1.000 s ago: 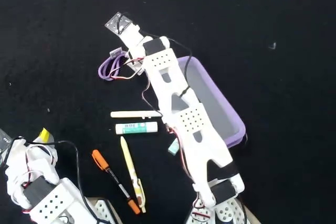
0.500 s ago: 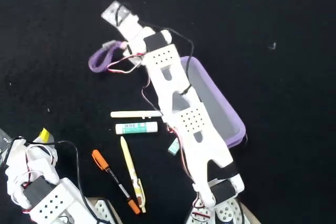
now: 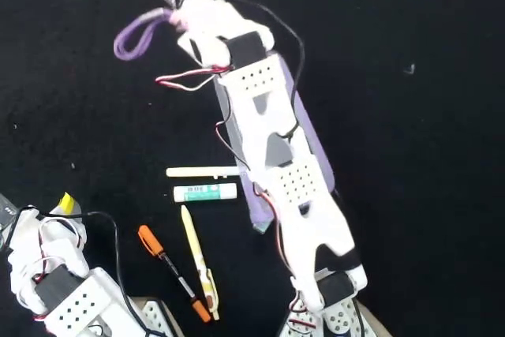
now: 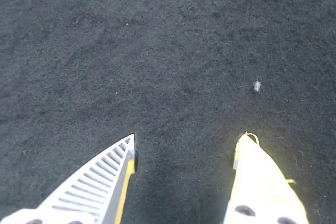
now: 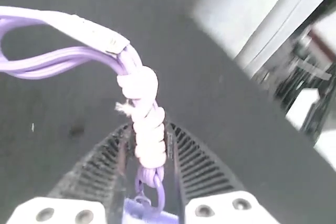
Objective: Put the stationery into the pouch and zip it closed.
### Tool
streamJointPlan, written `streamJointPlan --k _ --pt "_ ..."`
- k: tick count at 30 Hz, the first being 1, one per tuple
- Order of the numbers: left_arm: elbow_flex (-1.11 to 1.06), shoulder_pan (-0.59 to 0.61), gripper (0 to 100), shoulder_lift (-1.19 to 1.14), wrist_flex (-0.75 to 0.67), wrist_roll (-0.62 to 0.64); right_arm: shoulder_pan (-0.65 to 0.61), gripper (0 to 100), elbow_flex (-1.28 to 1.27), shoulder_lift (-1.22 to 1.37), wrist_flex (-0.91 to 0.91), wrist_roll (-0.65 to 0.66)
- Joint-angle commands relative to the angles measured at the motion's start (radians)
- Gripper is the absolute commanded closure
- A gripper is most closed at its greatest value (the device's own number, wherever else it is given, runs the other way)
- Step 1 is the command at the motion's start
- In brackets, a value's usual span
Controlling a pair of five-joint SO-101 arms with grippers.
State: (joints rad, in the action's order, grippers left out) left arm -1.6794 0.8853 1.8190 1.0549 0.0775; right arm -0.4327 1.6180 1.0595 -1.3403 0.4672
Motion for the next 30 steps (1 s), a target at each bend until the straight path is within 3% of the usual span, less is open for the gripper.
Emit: streamJointPlan --k 1,18,30 --pt "-0.021 -0.001 70 0.005 -0.012 0.011 -0.025 98.7 0.051 -0.140 0.058 0.002" --pt "-0.021 0.002 70 0.005 -0.012 0.009 -0.043 98.7 0.048 -0.331 0.278 0.006" --pt "-0.021 0.001 70 0.005 -0.012 0.009 0.052 98.7 -0.041 -0.334 0.479 0.002"
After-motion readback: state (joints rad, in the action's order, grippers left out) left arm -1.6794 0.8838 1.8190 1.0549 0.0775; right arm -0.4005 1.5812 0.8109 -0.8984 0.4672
